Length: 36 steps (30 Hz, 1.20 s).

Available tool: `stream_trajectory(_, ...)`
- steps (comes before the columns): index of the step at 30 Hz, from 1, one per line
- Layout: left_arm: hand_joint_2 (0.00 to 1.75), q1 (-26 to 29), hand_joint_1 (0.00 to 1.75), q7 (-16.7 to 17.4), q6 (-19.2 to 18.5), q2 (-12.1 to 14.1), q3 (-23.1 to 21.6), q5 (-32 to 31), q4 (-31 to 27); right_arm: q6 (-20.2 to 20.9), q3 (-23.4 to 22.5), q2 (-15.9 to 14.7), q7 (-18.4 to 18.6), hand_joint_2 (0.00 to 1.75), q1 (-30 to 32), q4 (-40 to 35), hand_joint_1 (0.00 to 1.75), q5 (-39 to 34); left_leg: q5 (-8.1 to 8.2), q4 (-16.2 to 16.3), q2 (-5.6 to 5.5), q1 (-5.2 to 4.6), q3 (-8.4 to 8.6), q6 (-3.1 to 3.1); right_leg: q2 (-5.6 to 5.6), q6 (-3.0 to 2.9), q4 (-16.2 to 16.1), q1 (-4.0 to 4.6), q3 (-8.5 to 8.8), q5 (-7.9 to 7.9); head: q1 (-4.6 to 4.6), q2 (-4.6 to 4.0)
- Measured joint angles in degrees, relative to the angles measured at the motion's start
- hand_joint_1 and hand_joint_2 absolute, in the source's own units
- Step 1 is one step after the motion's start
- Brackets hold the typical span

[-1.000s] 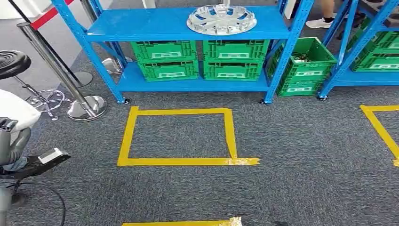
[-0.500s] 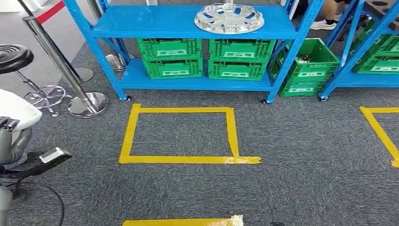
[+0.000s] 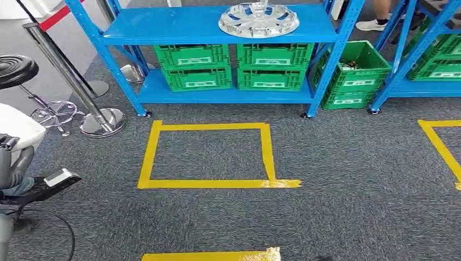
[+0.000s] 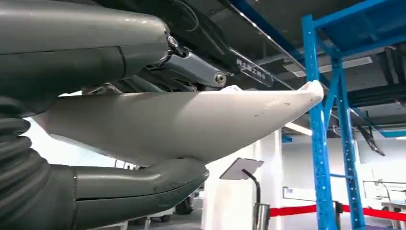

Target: Take the parts from the cabinet and place them on the table.

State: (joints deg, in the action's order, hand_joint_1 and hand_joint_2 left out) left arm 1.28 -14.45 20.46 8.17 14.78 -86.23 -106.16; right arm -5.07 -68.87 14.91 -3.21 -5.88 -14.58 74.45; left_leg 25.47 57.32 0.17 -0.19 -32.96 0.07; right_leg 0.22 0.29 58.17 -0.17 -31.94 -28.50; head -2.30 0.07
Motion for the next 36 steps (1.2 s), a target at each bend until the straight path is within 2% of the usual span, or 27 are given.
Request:
stream_trajectory(1,1.75,0.00,1.75,0.00,0.00,0.04,0.11,0.00,0.00,-0.07,0.00,0.00,0.11,0.00,0.02,0.00,0.00,0.13,0.24,0.49,0.00,-0.10,-0.16,0.31,-0.08,0.26,-0.13,-0.31,0.01,0.19,0.04,0.00)
stream_trajectory(4,1.75,0.04,1.75,0.00,-0.04,0.46,0.52,-0.04,0.00,-0.28,0.02,0.02,0.22,0.00,-0.02,0.00,0.00,0.26,-0.04,-0.15,-0.01,-0.32,-0.03,1.12,-0.10,0.73,-0.72,-0.34,0.26,0.49,-0.04,0.00)
stream_trajectory(5,1.75,0.10,1.75,0.00,-0.04,0.59,0.59,-0.04,0.00,-0.33,0.02,0.02,0.28,0.00,0.00,0.00,0.00,0.28,-1.02,-2.16,0.04,0.54,0.89,1.18,-0.10,0.75,-0.57,-0.16,0.15,0.11,0.00,0.00)
stream_trajectory(6,1.75,0.04,1.75,0.00,-0.04,0.55,0.59,-0.07,0.00,-0.37,0.02,0.02,0.28,0.00,0.05,0.00,0.00,0.28,-1.26,-2.89,0.22,0.38,1.31,1.24,-0.08,0.88,0.56,-0.04,-0.48,-0.96,0.20,0.00)
stream_trajectory(9,1.75,0.23,1.75,0.00,-0.11,0.48,0.61,-0.11,0.02,-0.41,0.02,0.02,0.28,0.00,0.03,0.00,0.00,0.28,-1.45,-2.73,0.14,0.43,1.00,1.43,-0.02,1.49,12.85,-0.34,-6.28,-6.99,0.39,0.00)
stream_trajectory(10,1.75,0.32,1.75,-0.02,-0.13,0.48,0.63,-0.13,0.02,-0.41,0.02,0.00,0.37,0.00,0.08,0.00,0.00,0.28,-1.39,-2.57,-0.01,0.45,0.85,1.35,-0.05,1.76,15.74,-0.44,-7.79,-7.78,0.33,0.00)
stream_trajectory(11,1.75,0.40,1.75,-0.07,-0.15,0.48,0.63,-0.17,0.02,-0.46,0.02,0.00,0.54,0.00,0.17,0.00,0.00,0.33,-1.34,-2.36,-0.40,0.56,0.73,1.26,-0.07,1.98,16.03,-0.58,-8.04,-7.15,0.41,0.00)
stream_trajectory(12,1.75,0.51,1.75,-0.07,-0.26,0.48,0.66,-0.17,0.02,-0.50,0.02,0.00,0.63,0.00,0.26,0.00,0.00,0.42,-1.18,-2.06,-0.81,0.75,0.63,0.93,-0.06,2.27,13.38,-0.77,-6.73,-5.08,0.35,0.00)
stream_trajectory(13,1.75,0.54,1.75,-0.07,-0.35,0.48,0.72,-0.24,0.04,-0.52,0.04,0.00,0.70,0.00,0.31,0.00,0.00,0.50,-0.97,-1.60,-1.25,0.98,0.56,0.58,0.04,2.52,8.57,-1.05,-4.21,-2.43,0.39,0.00)
stream_trajectory(14,1.75,0.53,1.75,-0.07,-0.39,0.46,0.74,-0.35,0.04,-0.57,0.04,0.00,0.85,0.00,0.32,0.00,0.00,0.66,-0.66,-0.90,-1.76,1.25,0.38,0.10,0.76,2.83,2.98,-1.46,-1.22,0.05,0.37,0.00)
stream_trajectory(15,1.75,0.52,1.75,-0.07,-0.39,0.50,0.74,-0.35,0.02,-0.55,0.09,0.02,1.00,0.00,0.30,0.02,0.00,0.74,-0.32,-0.15,-2.15,1.28,-0.01,-0.45,3.31,3.14,0.62,-1.74,0.19,-1.08,0.39,0.00)
stream_trajectory(16,1.75,0.49,1.75,-0.07,-0.46,0.59,0.87,-0.39,0.02,-0.55,0.11,0.06,1.11,0.00,0.30,0.09,0.00,0.85,-0.03,0.76,-2.63,1.01,-0.60,-0.92,3.36,2.30,0.45,-1.47,0.58,-1.00,0.68,0.00)
stream_trajectory(17,1.75,0.62,1.75,-0.09,-0.50,0.57,0.85,-0.52,0.02,-0.52,0.22,0.07,1.14,0.00,0.29,0.11,0.00,0.96,-0.26,0.74,-2.96,1.04,-0.87,-1.13,2.37,1.54,1.01,-1.38,0.26,-0.97,0.48,0.00)
stream_trajectory(19,1.75,0.77,1.75,-0.15,-0.52,0.77,0.87,-0.72,0.02,-0.59,0.37,0.04,1.29,0.00,0.43,0.09,0.00,1.01,-0.70,0.56,-3.79,1.29,-1.03,-1.74,1.55,0.79,1.21,-1.07,0.21,-0.90,0.61,0.00)
stream_trajectory(20,1.75,0.89,1.75,-0.15,-0.52,0.85,0.96,-0.74,0.02,-0.57,0.41,0.04,1.29,0.00,0.43,0.09,0.00,0.99,-0.54,0.76,-4.18,1.37,-1.29,-1.86,1.01,0.35,0.96,-1.42,0.21,-0.67,0.57,0.00)
stream_trajectory(21,1.75,1.01,1.75,-0.15,-0.57,0.94,0.98,-0.74,0.02,-0.52,0.44,0.04,1.29,0.00,0.33,0.09,0.00,0.98,0.43,1.87,-2.74,1.27,-1.65,-1.99,0.48,0.04,0.94,-1.39,0.28,-0.58,0.50,0.00)
stream_trajectory(22,1.75,0.86,1.75,-0.15,-0.59,1.09,0.98,-0.77,0.02,-0.44,0.46,0.04,1.27,0.00,0.31,0.09,0.00,0.98,2.32,4.79,-1.70,1.22,-2.85,-2.14,0.07,-0.26,0.94,-1.29,0.27,-0.63,0.04,0.00)
stream_trajectory(24,1.75,0.96,1.75,-0.15,-0.70,1.11,0.94,-0.79,0.02,-0.37,0.48,0.04,1.27,0.00,0.39,0.09,0.00,0.98,7.01,14.71,-0.89,1.27,-7.18,-2.35,-1.21,-0.56,0.95,-1.00,0.17,-0.73,0.04,0.00)
stream_trajectory(25,1.75,1.14,1.75,-0.15,-0.79,1.11,0.87,-0.85,0.02,-0.37,0.48,0.04,1.29,0.00,0.49,0.09,0.00,0.98,8.19,18.20,-0.86,1.27,-8.71,-2.33,-1.82,-0.59,0.96,-0.90,0.14,-0.75,0.04,0.00)
stream_trajectory(26,1.75,1.32,1.75,-0.13,-0.85,1.11,0.87,-0.87,0.02,-0.39,0.48,0.04,1.29,0.00,0.54,0.09,0.00,1.01,7.97,19.07,-0.86,1.26,-9.05,-2.24,-2.48,-0.65,0.97,-0.80,0.16,-0.80,0.04,0.00)
stream_trajectory(27,1.75,1.43,1.75,-0.13,-0.85,1.11,0.87,-0.87,0.02,-0.46,0.48,0.04,1.29,0.00,0.53,0.09,0.00,1.05,6.53,17.46,-0.81,1.26,-8.12,-2.05,-3.06,-0.69,0.97,-0.73,0.19,-0.86,0.04,0.00)
stream_trajectory(28,1.75,1.44,1.75,-0.11,-0.85,1.11,0.90,-0.90,0.02,-0.50,0.50,0.04,1.29,0.00,0.48,0.09,0.00,1.14,4.30,13.69,-0.56,1.24,-6.24,-1.80,-3.64,-0.70,0.97,-0.65,0.29,-0.91,0.04,0.00)
stream_trajectory(29,1.75,1.43,1.75,-0.09,-0.85,1.11,0.90,-0.94,0.02,-0.50,0.50,0.04,1.27,0.00,0.42,0.09,0.00,1.14,1.69,8.33,0.29,1.12,-3.48,-1.43,-4.23,-0.60,0.96,-0.62,0.47,-1.01,0.07,0.00)
stream_trajectory(30,1.75,1.42,1.75,-0.07,-0.85,1.20,0.90,-0.94,0.02,-0.50,0.52,0.04,1.22,0.00,0.38,0.09,0.00,1.14,0.00,3.42,2.56,0.82,-0.96,-1.01,-4.72,-0.46,0.94,-0.57,0.65,-1.17,0.07,0.00)
stream_trajectory(31,1.75,1.28,1.75,-0.07,-0.87,1.27,0.87,-0.96,0.02,-0.50,0.54,0.04,1.20,0.00,0.37,0.09,0.00,1.14,1.12,1.93,4.56,-0.12,-0.39,-0.94,-5.25,-0.12,1.06,-0.16,0.61,-1.38,0.04,0.00)
stream_trajectory(35,1.75,1.55,1.75,-0.02,-0.87,1.46,0.98,-1.14,0.02,-0.52,0.55,0.06,1.18,0.00,0.29,0.11,0.00,1.14,0.69,1.19,1.94,-0.39,-0.85,0.27,-7.91,1.00,0.40,-0.22,1.18,-1.41,0.02,0.00)
stream_trajectory(36,1.75,1.68,1.75,-0.04,-0.85,1.49,0.96,-1.14,-0.04,-0.52,0.61,0.11,1.18,0.00,0.17,0.11,0.00,1.14,0.25,0.57,1.41,0.11,-0.47,0.73,-6.08,1.36,0.92,-0.54,0.64,-2.12,0.17,0.00)
